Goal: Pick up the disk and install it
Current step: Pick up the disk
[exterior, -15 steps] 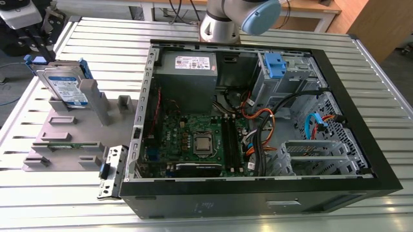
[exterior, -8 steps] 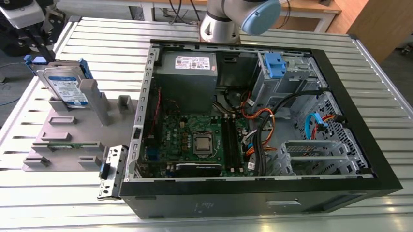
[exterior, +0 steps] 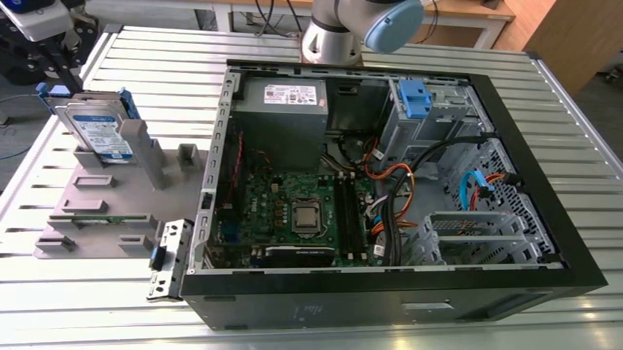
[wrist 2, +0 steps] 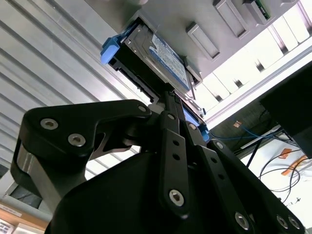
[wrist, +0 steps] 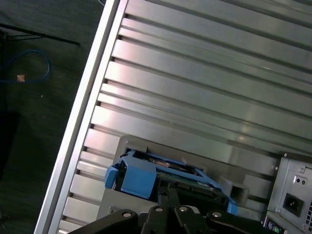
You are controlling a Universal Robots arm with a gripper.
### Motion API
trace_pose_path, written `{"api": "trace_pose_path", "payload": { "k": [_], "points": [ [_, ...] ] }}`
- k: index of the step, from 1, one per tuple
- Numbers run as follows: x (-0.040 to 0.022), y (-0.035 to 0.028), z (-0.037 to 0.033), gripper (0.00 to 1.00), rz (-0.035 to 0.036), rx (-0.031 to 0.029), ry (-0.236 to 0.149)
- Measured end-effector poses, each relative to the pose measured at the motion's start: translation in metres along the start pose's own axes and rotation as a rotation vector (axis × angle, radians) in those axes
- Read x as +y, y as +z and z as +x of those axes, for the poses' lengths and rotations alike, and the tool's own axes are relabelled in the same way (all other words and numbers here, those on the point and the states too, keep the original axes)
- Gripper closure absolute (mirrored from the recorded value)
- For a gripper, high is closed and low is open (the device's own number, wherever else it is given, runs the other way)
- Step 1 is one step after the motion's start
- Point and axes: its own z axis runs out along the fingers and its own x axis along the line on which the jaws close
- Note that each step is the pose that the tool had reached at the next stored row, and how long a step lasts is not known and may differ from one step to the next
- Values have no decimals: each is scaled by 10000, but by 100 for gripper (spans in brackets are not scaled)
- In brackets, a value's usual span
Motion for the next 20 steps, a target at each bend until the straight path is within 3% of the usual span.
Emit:
{"api": "trace_pose_path", "payload": {
  "k": [20],
  "points": [
    [0,0,0,89,-36,62,-1449]
  ]
}}
